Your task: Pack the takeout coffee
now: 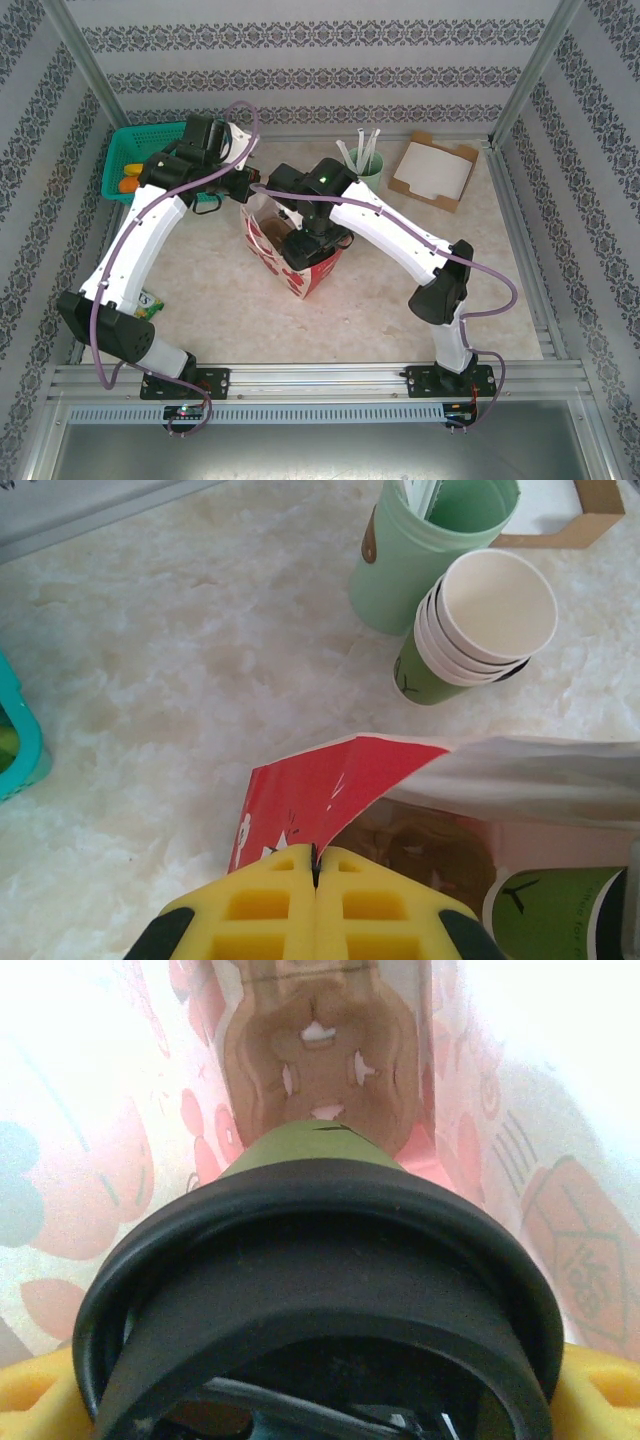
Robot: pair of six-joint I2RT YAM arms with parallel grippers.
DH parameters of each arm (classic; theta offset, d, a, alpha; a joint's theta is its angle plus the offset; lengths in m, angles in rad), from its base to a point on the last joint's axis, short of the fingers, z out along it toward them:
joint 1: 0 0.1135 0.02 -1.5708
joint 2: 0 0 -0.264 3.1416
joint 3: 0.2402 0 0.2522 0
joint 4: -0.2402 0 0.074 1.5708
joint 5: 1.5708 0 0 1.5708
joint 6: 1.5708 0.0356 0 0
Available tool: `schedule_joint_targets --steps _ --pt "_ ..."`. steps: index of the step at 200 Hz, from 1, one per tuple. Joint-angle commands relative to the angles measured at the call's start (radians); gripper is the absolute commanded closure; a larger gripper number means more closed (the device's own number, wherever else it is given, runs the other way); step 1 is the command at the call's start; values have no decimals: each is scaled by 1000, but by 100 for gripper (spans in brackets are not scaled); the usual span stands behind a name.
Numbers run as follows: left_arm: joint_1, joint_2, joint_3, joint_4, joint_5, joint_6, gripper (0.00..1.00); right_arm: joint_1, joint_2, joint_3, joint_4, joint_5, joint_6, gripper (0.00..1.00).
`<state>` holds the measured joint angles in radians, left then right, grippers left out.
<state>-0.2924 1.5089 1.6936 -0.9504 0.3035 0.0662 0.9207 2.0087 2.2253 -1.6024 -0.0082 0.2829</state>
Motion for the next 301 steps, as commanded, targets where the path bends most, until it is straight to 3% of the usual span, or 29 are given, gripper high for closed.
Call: schedule_joint_targets --steps 1,48,301 --pt "13 -7 -37 41 15 -10 100 -3 29 31 -202 13 -4 53" --pt "13 -4 -49 64 20 -52 100 -22 82 71 -180 20 -21 53" --pt "13 1 -58 62 37 -8 100 -50 109 -29 -111 12 -69 53"
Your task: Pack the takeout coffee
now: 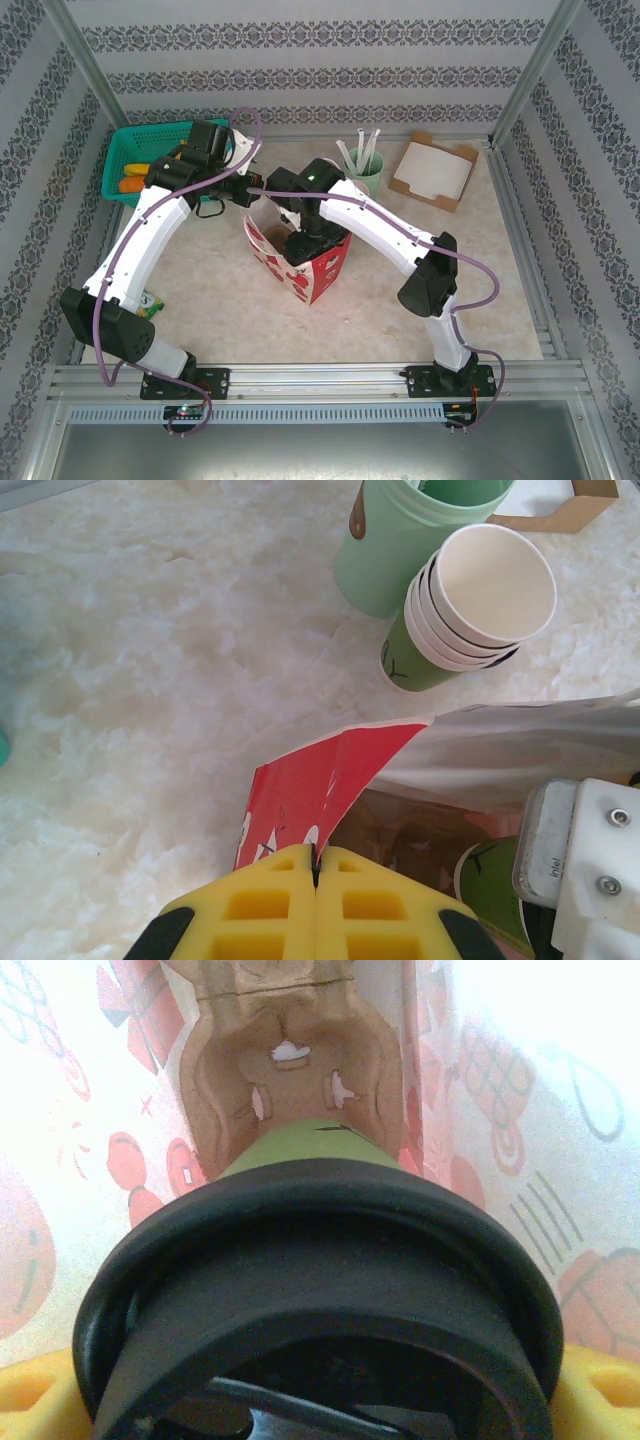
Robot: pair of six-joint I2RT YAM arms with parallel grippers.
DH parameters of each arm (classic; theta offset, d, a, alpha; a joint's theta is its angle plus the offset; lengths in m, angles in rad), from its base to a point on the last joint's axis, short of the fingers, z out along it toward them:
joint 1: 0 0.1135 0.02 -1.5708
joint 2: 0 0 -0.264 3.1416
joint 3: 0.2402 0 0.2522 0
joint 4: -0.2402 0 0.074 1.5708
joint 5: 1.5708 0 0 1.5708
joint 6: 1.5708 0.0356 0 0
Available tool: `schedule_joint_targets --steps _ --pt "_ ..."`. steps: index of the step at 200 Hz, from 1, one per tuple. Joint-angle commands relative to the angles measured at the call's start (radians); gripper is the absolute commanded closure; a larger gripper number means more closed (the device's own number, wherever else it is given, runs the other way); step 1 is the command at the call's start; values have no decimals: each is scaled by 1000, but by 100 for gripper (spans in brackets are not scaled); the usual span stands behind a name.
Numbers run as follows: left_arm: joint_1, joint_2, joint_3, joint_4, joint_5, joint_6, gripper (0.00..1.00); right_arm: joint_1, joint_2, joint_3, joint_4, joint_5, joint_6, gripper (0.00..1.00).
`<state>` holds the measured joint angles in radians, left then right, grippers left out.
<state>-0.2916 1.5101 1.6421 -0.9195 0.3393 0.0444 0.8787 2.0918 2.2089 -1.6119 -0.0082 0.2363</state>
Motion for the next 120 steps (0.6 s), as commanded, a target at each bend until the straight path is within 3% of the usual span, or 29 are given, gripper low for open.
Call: schedule_joint_targets --steps 1,120 --pt "13 0 -7 31 2 14 100 -7 25 -12 -100 12 -23 53" --pt "14 5 -7 35 11 17 100 -10 28 -15 -73 13 -21 54"
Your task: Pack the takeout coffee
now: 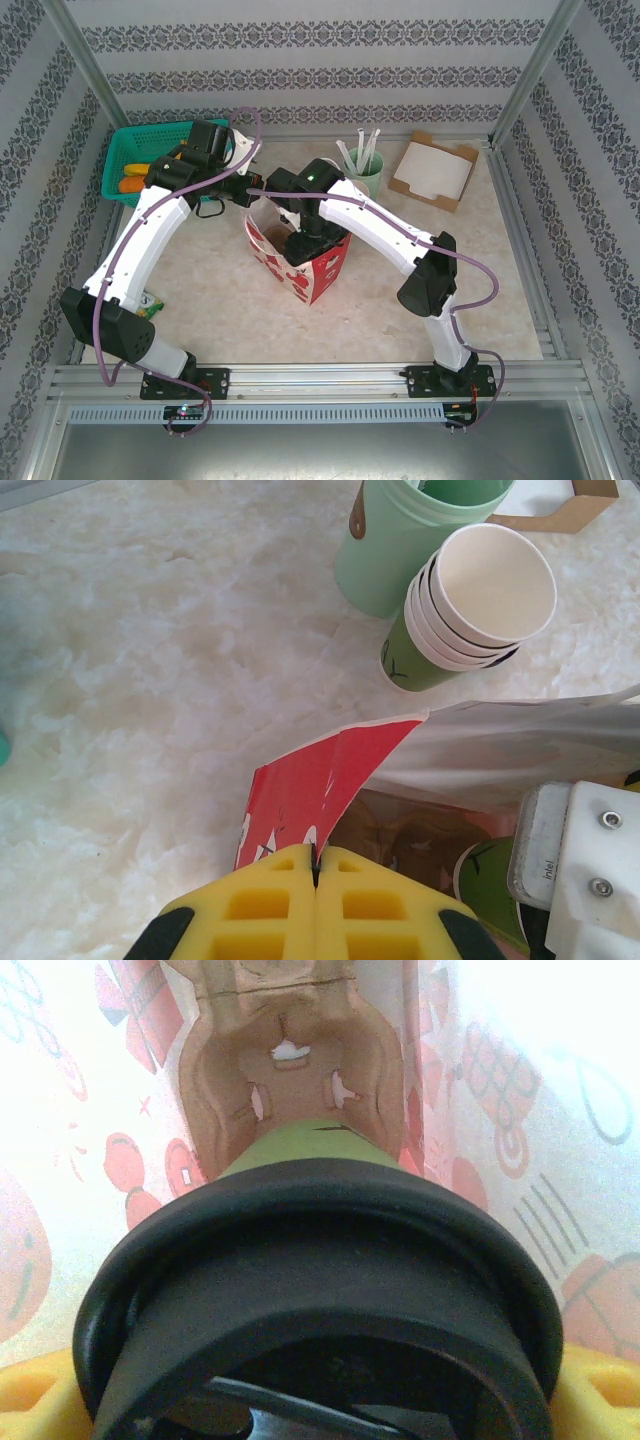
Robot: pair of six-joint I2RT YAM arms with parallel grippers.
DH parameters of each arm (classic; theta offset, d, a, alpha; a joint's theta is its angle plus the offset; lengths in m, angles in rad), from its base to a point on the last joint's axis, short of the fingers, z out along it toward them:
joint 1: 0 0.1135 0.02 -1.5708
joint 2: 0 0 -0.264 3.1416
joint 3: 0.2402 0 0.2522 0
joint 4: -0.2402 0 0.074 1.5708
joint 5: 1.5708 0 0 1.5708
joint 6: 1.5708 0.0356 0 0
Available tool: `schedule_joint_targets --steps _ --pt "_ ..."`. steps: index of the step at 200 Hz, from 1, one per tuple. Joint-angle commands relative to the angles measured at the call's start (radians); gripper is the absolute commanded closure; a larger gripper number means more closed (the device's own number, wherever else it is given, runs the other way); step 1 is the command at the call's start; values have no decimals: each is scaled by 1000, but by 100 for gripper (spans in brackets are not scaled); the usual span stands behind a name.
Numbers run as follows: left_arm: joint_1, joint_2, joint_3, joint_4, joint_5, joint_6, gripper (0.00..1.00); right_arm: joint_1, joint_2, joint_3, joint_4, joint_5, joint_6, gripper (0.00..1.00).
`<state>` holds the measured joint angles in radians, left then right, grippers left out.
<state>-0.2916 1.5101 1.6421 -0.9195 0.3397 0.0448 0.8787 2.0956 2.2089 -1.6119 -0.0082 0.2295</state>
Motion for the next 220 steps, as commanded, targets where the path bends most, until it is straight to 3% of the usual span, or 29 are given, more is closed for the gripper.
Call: schedule_joint_targets --steps 1,220 --pt "14 5 -8 36 11 17 100 -10 24 -15 -73 13 -15 54" --pt "13 8 -17 37 20 18 100 -14 -3 -33 47 52 9 55"
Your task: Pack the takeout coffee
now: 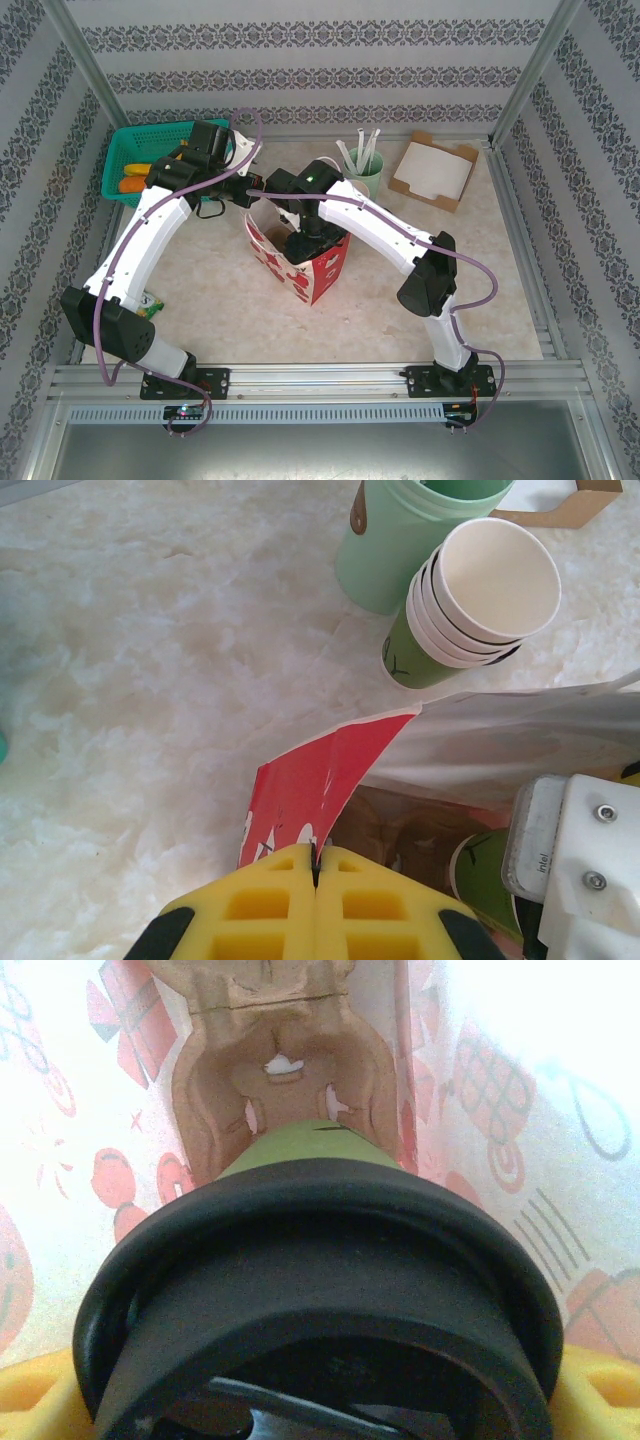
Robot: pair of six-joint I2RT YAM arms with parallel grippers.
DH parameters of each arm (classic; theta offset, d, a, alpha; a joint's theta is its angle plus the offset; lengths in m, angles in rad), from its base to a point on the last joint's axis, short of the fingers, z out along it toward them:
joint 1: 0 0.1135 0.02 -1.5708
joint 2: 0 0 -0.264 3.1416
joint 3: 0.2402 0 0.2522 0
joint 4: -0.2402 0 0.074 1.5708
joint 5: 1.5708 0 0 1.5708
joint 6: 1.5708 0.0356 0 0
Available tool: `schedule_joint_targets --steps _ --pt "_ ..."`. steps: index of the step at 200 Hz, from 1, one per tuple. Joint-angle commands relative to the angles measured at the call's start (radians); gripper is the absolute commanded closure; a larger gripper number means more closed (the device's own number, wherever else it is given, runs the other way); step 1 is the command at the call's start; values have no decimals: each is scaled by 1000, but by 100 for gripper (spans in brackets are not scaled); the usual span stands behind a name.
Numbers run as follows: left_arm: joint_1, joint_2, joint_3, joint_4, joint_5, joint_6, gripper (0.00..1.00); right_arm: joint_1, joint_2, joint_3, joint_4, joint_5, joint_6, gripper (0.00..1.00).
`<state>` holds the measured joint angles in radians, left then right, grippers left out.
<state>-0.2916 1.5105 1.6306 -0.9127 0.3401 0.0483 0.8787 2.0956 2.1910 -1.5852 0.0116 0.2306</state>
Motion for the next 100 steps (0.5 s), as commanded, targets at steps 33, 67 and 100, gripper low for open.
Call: schedule_joint_targets --steps 33,67,100 --pt "14 9 -5 29 24 15 100 -15 -6 -17 30 35 12 55" --pt "13 15 -2 28 29 13 100 -15 -9 -20 42 41 12 55" --pt "14 22 2 23 29 13 100 -17 -21 -32 63 41 11 56"
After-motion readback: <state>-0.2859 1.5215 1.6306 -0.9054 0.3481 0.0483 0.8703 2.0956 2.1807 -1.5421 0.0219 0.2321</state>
